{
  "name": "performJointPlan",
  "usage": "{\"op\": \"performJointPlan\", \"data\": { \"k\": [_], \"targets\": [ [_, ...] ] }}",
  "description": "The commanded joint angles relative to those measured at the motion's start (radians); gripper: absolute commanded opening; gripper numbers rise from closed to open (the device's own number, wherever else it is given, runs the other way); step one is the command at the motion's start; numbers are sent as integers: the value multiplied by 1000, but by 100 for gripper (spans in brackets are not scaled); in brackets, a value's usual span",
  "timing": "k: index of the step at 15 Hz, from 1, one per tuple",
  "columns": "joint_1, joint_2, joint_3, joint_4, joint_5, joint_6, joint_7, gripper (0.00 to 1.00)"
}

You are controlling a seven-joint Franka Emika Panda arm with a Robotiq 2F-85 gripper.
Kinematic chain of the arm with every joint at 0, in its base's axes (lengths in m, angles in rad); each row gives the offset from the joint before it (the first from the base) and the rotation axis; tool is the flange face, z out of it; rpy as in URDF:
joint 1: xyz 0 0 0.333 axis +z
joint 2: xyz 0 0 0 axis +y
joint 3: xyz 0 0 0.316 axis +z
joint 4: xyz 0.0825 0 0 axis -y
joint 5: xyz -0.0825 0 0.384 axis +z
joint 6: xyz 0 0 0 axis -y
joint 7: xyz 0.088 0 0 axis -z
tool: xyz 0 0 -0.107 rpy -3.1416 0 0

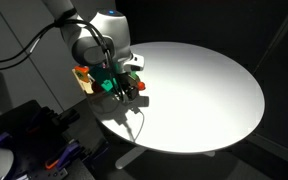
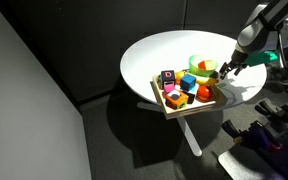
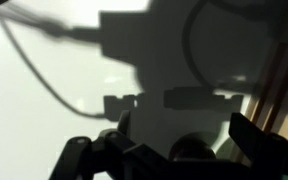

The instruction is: Move the box to the left, then put the red object in the bowl

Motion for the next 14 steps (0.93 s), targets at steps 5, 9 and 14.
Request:
{"op": "performJointPlan", "data": {
  "k": [5,9,14],
  "targets": [
    [49,10,-62,107,7,-175,52,100],
    [67,22,-94,142,5,-210,71,100],
    [65,53,-105,176,11,-223,63,100]
  ]
}}
